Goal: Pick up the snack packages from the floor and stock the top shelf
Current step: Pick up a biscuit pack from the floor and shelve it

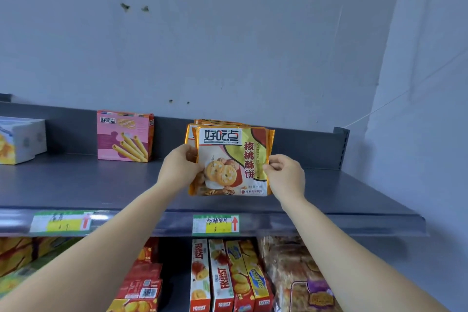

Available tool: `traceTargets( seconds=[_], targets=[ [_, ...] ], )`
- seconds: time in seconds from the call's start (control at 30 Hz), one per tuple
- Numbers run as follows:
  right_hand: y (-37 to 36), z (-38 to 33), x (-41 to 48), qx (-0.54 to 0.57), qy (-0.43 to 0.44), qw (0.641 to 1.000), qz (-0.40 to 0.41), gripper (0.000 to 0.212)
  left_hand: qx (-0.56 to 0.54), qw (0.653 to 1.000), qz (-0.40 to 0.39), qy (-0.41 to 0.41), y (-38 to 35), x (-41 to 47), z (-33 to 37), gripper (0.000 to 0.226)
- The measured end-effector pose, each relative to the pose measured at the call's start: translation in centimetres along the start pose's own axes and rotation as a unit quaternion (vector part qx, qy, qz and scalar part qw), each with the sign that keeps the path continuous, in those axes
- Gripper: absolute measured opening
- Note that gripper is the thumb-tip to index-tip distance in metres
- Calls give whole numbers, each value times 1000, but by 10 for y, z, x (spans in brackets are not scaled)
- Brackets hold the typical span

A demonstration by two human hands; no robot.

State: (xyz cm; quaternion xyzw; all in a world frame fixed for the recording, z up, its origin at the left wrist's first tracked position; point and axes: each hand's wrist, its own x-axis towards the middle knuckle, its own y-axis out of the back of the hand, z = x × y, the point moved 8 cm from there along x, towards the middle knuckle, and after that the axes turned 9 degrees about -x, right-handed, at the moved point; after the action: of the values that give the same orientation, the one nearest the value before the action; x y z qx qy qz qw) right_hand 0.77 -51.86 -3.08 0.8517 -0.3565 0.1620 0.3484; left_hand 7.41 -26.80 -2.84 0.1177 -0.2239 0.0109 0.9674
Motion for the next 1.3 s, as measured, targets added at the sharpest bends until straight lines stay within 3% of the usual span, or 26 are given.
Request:
traceTargets(
  seconds=[0.33,0.77,1.07,1.3],
  targets=[
    [-52,27,41,-24,-20,999,-32,17,72,997,11,11,-20,52,-39,18],
    [-60,28,47,-36,-7,999,-27,15,125,992,10,8,-29,56,-42,27],
    [-29,20,25,-69,8,998,-10,23,198,977,38,-71,-31,26,-12,55],
    [15,10,-24,-154,5,987,34,21,201,964,-59,-163,-57,-3,13,40]
  ],
)
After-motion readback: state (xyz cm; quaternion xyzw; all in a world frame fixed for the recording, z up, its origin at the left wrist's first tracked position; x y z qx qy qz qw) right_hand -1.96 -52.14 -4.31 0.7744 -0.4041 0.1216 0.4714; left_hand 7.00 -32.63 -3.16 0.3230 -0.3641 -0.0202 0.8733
